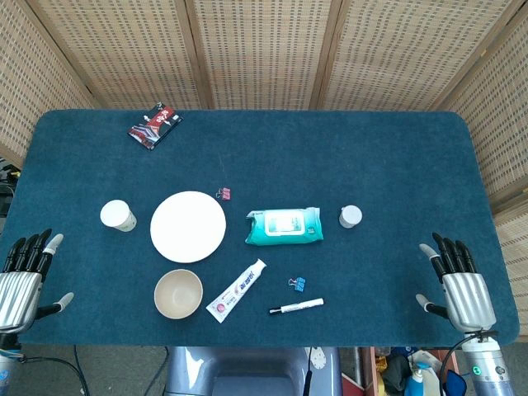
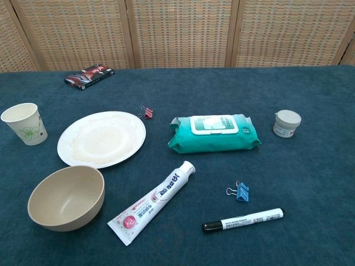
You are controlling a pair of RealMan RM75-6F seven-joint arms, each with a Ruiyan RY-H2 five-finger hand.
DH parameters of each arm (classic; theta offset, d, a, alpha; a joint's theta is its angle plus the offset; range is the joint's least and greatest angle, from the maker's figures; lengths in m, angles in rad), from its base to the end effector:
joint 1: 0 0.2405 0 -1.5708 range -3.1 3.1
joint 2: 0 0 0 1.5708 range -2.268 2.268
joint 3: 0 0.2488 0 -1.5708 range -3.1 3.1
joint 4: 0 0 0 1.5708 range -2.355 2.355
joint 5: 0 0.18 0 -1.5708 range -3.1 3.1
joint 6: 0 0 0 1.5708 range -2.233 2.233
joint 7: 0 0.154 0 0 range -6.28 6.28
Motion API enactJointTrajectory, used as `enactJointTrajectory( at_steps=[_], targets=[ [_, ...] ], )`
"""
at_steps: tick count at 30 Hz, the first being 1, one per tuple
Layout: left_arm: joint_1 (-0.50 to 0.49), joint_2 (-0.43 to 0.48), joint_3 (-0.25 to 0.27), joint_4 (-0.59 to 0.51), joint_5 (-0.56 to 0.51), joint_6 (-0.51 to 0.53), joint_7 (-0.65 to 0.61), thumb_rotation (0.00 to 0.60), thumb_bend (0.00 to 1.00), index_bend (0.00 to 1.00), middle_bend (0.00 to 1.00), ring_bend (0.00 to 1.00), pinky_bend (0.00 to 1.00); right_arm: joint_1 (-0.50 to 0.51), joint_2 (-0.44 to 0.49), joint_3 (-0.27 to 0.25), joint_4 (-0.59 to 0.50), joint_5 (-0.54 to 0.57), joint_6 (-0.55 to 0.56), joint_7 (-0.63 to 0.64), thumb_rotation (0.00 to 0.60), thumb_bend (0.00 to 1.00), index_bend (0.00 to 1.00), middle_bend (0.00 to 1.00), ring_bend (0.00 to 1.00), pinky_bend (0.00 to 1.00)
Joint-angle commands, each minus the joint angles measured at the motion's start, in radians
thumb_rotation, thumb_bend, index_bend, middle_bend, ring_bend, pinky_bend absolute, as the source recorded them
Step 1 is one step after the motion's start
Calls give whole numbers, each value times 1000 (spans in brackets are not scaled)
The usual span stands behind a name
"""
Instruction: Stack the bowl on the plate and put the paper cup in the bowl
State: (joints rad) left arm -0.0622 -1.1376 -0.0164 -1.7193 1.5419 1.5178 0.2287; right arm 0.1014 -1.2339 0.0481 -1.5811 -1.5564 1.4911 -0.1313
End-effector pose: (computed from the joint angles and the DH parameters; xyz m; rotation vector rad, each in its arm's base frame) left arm -0.2716 0.1740 0.1679 -1.4475 -0.8205 -0.8349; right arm -0.2781 -0.1917 0.1485 1.4558 -0.8291 0.9165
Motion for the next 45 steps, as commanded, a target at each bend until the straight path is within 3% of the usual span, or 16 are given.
enactJointTrajectory(
  at_steps=[1,29,34,39,45],
  targets=[
    [0,0,0,-1,2,2,0,600,24,8,0,0,0,-1,1,-1,1,0,1,0,600,134,123,0,0,0],
    [-4,-3,12,-8,31,-2,5,600,24,21,0,0,0,-1,-3,-5,1,-8,1,3,600,134,123,0,0,0],
    [-11,-7,25,-9,85,8,-33,600,36,102,0,0,0,-2,-1,-2,-1,-3,3,3,600,134,123,0,0,0],
    [-32,-2,63,0,183,-4,-88,600,42,216,0,0,0,-2,-1,0,-1,0,3,-1,600,134,123,0,0,0],
    [-58,12,116,6,282,-36,-143,600,50,272,0,0,0,-1,-1,3,-6,0,5,7,600,134,123,0,0,0]
  ],
)
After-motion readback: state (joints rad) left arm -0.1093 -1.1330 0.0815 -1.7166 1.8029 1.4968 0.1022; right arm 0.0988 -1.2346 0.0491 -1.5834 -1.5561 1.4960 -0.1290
